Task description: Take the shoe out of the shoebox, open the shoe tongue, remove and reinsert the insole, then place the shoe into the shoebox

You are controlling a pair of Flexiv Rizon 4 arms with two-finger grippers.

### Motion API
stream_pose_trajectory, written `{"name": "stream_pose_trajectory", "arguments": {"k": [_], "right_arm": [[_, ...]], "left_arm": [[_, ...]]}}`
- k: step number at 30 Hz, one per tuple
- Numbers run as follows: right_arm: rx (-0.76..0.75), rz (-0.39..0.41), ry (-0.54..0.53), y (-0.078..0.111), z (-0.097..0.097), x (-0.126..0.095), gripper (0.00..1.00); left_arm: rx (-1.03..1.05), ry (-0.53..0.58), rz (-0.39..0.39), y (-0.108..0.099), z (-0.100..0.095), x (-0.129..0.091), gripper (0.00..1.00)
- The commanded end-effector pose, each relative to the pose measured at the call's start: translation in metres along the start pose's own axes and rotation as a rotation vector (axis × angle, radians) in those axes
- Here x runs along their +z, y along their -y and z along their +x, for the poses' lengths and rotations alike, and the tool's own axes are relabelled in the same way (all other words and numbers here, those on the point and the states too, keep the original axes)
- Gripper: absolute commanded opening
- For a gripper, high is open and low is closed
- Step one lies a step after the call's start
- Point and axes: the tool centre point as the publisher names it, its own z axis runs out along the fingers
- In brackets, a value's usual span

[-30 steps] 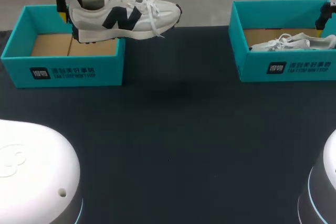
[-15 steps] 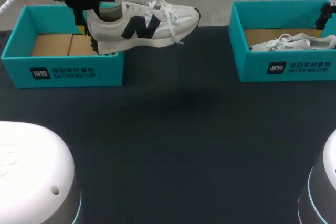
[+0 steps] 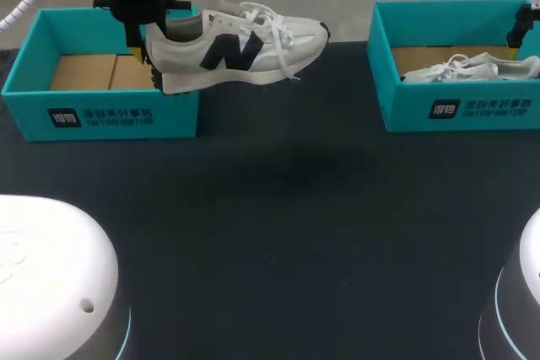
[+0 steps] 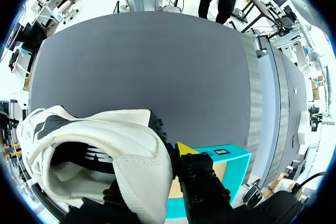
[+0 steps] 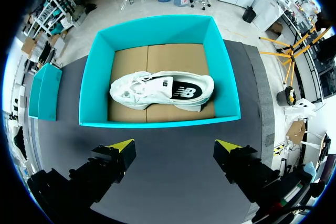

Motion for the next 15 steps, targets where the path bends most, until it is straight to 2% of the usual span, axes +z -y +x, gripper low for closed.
{"name": "stream_pose_trajectory", "arguments": {"k": [1, 11, 15], "right_arm": [[0.001, -0.002, 0.001, 0.001, 0.000, 0.000, 1.00], [0.001, -0.002, 0.001, 0.001, 0.000, 0.000, 1.00], [0.001, -0.002, 0.001, 0.001, 0.000, 0.000, 1.00]], "left_arm": [[0.001, 0.002, -0.002, 0.000, 0.001, -0.001, 0.00], [0.001, 0.002, -0.002, 0.000, 0.001, -0.001, 0.00], [-0.027, -0.004, -0.010, 0.010, -0.013, -0.002, 0.00]]}}
